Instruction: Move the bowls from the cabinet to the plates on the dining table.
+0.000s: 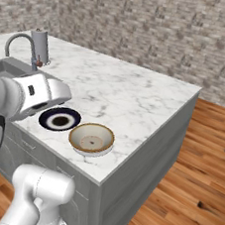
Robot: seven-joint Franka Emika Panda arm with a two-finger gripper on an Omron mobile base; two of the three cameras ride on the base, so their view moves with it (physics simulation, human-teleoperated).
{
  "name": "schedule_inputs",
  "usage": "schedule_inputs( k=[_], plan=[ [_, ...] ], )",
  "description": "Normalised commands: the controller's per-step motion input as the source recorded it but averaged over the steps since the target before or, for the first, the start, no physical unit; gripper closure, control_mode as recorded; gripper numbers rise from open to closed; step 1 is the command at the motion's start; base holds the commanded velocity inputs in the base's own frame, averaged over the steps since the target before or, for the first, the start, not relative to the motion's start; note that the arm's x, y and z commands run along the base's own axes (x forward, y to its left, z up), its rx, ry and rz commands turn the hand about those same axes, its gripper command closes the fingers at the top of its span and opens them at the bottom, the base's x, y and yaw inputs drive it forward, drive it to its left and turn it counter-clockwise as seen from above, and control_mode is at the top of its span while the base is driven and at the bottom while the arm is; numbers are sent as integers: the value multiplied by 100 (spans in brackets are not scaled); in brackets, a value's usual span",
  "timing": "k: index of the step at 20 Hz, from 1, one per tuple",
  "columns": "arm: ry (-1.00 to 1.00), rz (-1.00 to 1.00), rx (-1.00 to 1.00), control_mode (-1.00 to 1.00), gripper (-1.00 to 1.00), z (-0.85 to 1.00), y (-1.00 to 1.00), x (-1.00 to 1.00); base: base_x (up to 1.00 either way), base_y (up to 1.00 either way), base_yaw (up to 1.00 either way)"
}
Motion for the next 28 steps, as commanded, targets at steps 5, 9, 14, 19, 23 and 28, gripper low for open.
schedule_inputs(
  k=[5,9,14,19,23,28],
  plan=[
    [-2,-2,0,-100,-100,2,0,-3,0,0,0],
    [0,-1,0,-100,-100,0,0,-1,0,0,0],
    [0,0,0,100,-100,0,0,0,-8,-5,0],
    [0,0,0,100,-100,0,0,0,-37,-9,-1],
    [0,0,0,100,-100,0,0,0,-52,-13,-8],
    [0,0,0,100,-100,0,0,0,-47,-25,-15]
  ],
)
